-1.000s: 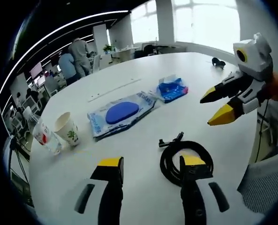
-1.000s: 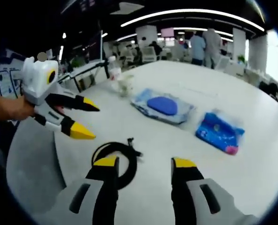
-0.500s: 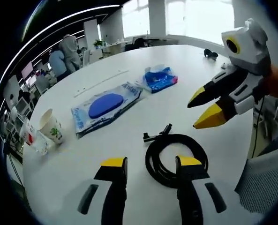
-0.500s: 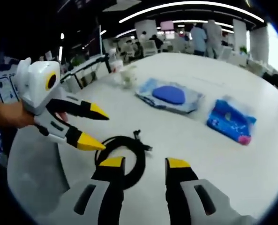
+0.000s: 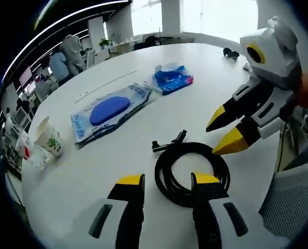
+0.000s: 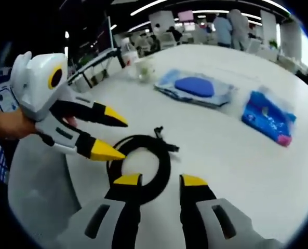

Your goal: Arrange the tabletop items into an orderly group along one side of the table until the central work area is clear of visible clutter.

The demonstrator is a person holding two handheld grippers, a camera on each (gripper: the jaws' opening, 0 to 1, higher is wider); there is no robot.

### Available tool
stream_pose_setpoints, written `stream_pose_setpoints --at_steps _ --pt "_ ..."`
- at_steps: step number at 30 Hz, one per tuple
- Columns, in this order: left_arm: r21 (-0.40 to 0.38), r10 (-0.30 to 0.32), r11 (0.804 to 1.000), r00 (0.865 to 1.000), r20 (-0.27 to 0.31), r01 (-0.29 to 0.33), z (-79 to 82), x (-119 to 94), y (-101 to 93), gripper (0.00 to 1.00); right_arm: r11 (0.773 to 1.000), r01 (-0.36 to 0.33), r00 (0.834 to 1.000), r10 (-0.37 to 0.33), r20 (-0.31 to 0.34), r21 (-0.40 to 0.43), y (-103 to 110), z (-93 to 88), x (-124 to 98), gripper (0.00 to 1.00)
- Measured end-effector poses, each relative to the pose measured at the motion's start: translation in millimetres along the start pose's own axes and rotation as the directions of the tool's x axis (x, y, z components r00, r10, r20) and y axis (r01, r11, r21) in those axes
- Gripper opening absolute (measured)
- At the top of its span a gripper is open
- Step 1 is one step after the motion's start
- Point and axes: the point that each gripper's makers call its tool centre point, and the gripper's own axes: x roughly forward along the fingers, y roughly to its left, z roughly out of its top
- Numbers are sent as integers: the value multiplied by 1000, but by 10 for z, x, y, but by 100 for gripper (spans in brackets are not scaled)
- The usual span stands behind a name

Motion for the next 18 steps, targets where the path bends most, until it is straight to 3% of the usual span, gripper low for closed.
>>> stream_pose_setpoints --at_steps 12,13,18 --pt "8 6 1000 999 -50 -5 -112 79 -23 30 999 7 996 -11 -92 -45 24 -175 117 20" --pt "4 6 1000 998 -58 -6 -127 85 -15 29 999 1 998 -3 -70 -36 34 -143 120 20" --pt "12 0 1000 997 -76 1 -184 130 -42 27 999 33 996 -35 -87 -25 15 -137 127 16"
